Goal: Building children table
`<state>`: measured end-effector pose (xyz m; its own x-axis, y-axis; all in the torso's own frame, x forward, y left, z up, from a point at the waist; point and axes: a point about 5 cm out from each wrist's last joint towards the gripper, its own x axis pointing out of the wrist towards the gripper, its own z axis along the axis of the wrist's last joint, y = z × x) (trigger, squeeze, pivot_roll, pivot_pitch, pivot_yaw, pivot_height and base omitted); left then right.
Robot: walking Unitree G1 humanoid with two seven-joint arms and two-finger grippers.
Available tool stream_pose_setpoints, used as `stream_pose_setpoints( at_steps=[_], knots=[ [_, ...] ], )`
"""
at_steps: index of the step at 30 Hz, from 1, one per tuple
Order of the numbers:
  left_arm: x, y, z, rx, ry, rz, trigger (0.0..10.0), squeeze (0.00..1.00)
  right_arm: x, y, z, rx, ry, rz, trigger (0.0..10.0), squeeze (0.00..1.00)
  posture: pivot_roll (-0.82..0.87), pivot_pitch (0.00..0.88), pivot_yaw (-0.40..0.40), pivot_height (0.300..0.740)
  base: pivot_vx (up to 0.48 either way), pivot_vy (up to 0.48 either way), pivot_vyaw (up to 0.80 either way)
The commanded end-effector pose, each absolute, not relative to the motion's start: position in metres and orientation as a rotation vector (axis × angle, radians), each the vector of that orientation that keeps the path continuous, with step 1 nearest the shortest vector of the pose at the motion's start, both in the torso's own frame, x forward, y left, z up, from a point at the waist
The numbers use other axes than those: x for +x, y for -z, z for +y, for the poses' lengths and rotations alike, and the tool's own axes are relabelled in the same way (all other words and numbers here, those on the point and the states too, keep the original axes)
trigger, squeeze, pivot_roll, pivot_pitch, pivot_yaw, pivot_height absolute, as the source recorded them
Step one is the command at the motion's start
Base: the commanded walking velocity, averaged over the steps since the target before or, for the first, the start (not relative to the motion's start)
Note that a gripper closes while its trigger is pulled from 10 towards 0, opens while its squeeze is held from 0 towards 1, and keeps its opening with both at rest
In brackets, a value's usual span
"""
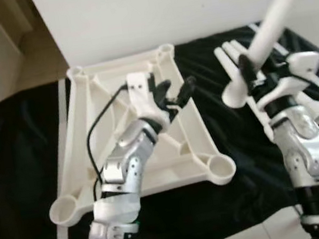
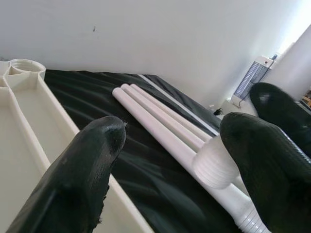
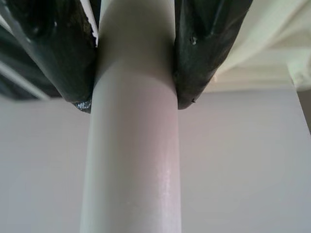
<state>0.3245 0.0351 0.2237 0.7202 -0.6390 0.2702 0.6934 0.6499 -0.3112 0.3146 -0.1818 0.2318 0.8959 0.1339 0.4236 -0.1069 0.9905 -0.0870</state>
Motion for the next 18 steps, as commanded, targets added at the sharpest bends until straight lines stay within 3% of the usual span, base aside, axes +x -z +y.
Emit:
stream_pose_setpoints(
  at_steps=[1,6,10,11,13,14,15,17,18],
  knots=[
    [0.325,-0.227,0.034,-0.395,0.784,-0.158,10.0,0.0,0.318,-0.228,-0.18,-0.146,-0.118,-0.447,10.0,0.0,-0.06,0.006,0.036,0.74,0.0,0.0,0.0],
    [0.326,-0.227,0.034,-0.397,0.78,-0.161,10.0,0.0,0.321,-0.22,-0.184,-0.221,-0.089,-0.419,10.0,0.0,-0.06,0.002,0.033,0.74,0.0,0.0,0.0],
    [0.326,-0.228,0.034,-0.399,0.779,-0.163,10.0,0.0,0.32,-0.212,-0.195,-0.159,-0.045,-0.387,10.0,0.0,-0.06,0.0,0.031,0.74,0.0,0.0,0.0],
    [0.326,-0.228,0.034,-0.401,0.779,-0.165,10.0,0.0,0.319,-0.206,-0.203,-0.07,-0.013,-0.366,10.0,0.0,-0.06,0.0,0.032,0.74,0.0,0.0,0.0],
    [0.326,-0.228,0.034,-0.401,0.779,-0.165,10.0,0.0,0.319,-0.206,-0.203,-0.07,-0.013,-0.366,10.0,0.0,-0.06,0.0,0.032,0.74,0.0,0.0,0.0],
    [0.326,-0.228,0.034,-0.402,0.78,-0.165,10.0,0.0,0.317,-0.2,-0.211,0.048,0.019,-0.349,10.0,0.0,-0.06,0.0,0.032,0.74,0.0,0.0,0.0],
    [0.326,-0.228,0.034,-0.402,0.78,-0.165,10.0,0.0,0.317,-0.2,-0.211,0.048,0.019,-0.349,10.0,0.0,-0.06,0.0,0.032,0.74,0.0,0.0,0.0],
    [0.326,-0.228,0.033,-0.407,0.784,-0.165,10.0,0.0,0.31,-0.186,-0.227,0.288,0.078,-0.326,10.0,0.0,-0.07,0.003,0.037,0.74,0.0,0.0,0.0],
    [0.326,-0.228,0.033,-0.407,0.784,-0.165,10.0,0.0,0.31,-0.186,-0.227,0.288,0.078,-0.326,10.0,0.0,-0.07,0.003,0.037,0.74,0.0,0.0,0.0]
  ],
)
